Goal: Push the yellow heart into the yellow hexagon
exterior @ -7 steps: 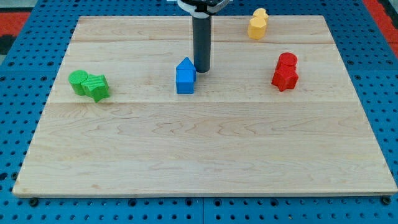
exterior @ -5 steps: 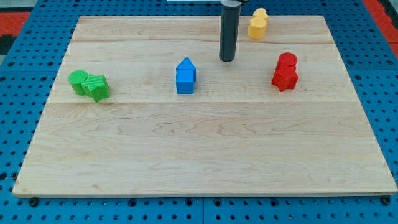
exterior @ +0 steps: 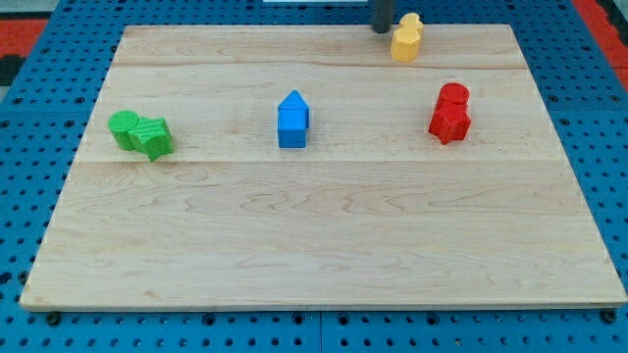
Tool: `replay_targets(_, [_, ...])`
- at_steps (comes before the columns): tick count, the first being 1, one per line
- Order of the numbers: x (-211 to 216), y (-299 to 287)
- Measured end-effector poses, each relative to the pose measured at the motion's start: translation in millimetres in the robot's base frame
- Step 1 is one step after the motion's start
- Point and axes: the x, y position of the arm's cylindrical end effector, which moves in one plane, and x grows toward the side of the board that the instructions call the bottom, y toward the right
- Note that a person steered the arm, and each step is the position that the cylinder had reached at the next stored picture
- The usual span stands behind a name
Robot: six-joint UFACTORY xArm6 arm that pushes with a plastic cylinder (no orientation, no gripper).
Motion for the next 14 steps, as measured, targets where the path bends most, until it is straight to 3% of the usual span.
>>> replay_targets(2, [-2,20])
replay_targets(4, [56,21])
replay_targets(5, [66,60])
replay_targets(6, [21,107])
replay_targets(7, [-2,87])
replay_targets(9, [-2,77])
replay_targets(11, [1,-17])
replay_targets(12, [-2,-23])
replay_targets(13, [2,-87])
replay_targets(14, [18,-90])
